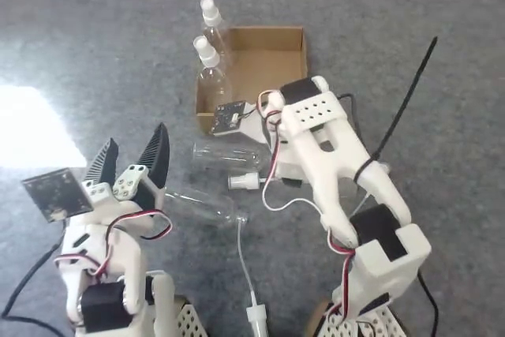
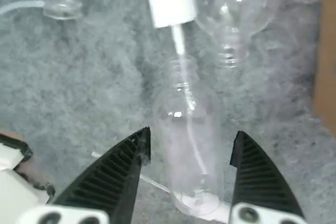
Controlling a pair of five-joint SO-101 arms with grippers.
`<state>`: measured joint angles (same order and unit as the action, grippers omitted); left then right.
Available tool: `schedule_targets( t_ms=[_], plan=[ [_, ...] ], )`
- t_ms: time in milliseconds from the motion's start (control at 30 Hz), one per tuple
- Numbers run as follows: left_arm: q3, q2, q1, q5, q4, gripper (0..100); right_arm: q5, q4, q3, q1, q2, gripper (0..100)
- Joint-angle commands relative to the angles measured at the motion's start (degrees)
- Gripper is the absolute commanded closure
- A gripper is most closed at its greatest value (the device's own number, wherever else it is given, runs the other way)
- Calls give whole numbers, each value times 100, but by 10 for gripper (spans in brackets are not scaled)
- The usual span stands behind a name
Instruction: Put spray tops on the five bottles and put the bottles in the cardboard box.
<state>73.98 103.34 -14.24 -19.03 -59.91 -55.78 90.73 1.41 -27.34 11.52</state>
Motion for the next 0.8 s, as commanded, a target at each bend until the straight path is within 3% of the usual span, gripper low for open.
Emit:
schedule_targets(
  t_ms=[0, 533, 700, 767],
  plan=[
    [-48, 97, 0, -53, -18, 721, -70, 180, -343, -277, 136, 767],
    [-48, 97, 9, -44, -18, 721, -79, 84, -387, -207, 848, 764],
    [-48, 97, 9, -44, -18, 721, -70, 286, -387, -198, 822, 617],
    [-48, 97, 9, -44, -18, 721, -79, 303, -387, -198, 813, 618]
  ],
)
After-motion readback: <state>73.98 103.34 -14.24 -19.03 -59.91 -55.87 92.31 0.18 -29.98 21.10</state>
